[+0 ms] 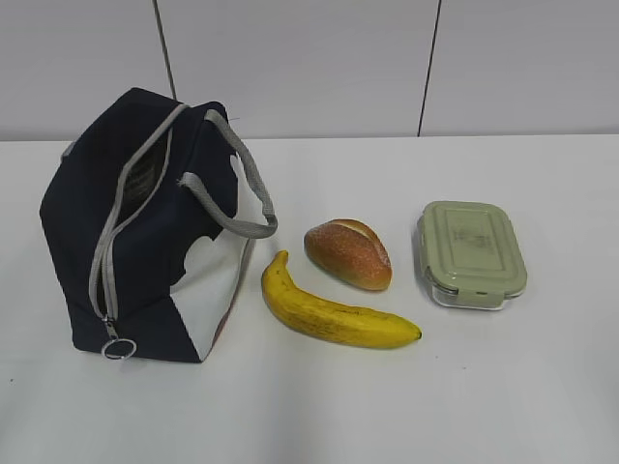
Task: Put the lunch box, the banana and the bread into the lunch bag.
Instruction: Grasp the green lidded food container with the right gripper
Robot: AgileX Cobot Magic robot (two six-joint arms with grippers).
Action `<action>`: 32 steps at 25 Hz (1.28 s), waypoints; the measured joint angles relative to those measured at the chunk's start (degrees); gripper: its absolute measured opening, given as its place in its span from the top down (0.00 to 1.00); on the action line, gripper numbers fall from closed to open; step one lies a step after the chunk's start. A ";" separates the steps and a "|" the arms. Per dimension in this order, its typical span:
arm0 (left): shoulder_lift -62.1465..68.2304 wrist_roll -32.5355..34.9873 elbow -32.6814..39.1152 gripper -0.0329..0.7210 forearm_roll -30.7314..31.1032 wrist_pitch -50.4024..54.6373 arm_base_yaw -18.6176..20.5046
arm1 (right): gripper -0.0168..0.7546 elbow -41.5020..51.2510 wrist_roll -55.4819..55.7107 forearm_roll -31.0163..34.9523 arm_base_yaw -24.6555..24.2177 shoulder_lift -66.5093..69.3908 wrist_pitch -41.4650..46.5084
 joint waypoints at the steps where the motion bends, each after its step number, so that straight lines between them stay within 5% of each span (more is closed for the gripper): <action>1: 0.00 0.00 0.00 0.09 0.00 0.00 0.00 | 0.36 0.00 0.00 0.00 0.00 0.00 0.00; 20: 0.59 0.00 -0.61 0.16 -0.07 0.50 0.00 | 0.36 0.00 0.00 0.00 0.00 0.00 0.00; 32: 24.67 0.00 -15.48 0.17 -5.47 -1.71 0.00 | 0.36 0.00 0.00 0.00 0.00 0.00 0.00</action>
